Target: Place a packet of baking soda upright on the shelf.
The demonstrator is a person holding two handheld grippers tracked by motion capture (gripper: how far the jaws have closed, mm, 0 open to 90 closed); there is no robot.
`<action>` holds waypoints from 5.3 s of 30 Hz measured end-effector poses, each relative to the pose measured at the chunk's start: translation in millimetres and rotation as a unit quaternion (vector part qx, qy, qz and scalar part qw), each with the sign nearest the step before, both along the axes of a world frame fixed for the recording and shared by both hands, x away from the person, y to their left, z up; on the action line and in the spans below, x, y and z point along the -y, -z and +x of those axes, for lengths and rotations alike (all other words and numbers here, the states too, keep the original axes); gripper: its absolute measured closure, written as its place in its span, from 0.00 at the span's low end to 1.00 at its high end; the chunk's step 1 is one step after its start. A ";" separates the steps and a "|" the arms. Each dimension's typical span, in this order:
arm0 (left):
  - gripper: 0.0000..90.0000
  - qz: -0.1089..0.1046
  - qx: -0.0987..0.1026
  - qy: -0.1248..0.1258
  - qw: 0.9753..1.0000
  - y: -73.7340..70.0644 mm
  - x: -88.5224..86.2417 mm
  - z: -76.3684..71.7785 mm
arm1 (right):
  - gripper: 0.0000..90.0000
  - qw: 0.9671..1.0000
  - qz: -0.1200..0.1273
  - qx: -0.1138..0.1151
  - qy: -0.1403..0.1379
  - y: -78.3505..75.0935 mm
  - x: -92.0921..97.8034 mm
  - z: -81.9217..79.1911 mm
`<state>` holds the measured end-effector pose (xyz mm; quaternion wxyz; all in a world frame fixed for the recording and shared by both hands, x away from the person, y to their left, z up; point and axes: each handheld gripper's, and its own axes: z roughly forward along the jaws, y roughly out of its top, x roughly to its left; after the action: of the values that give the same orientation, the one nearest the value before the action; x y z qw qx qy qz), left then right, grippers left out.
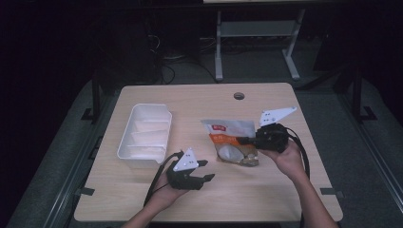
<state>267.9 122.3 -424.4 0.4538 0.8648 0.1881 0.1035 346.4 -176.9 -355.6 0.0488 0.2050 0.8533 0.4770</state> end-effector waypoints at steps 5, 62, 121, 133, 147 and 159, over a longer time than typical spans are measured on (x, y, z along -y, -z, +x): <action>0.42 -0.002 -0.006 0.000 1.000 1.0 -9.2 -6.8 | 1.00 1.000 0.014 -0.003 -0.007 -15.0 -20.0 17.5; 0.32 0.006 -0.003 0.018 1.000 13.1 -28.5 -7.0 | 1.00 0.992 0.068 0.016 -0.103 -72.8 -242.0 104.2; 0.31 0.014 -0.004 0.022 1.000 15.2 -26.6 -8.8 | 0.99 0.991 0.021 -0.070 -0.116 51.1 -263.3 104.6; 0.31 0.016 -0.005 0.021 1.000 16.1 -25.8 -8.5 | 0.99 0.991 0.007 -0.077 -0.110 59.5 -258.7 102.5; 0.30 0.015 -0.007 0.016 1.000 16.4 -25.5 -6.4 | 0.80 0.992 0.038 -0.082 -0.090 47.0 -235.6 103.1; 0.30 0.013 -0.009 0.008 1.000 15.7 -28.3 -2.8 | 0.74 0.993 0.042 -0.076 -0.081 34.1 -212.2 99.5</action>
<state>265.2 150.6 -440.1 0.4416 0.8731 0.1838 0.0944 446.0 35.2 -389.7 -0.0635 0.1731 0.8474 0.4979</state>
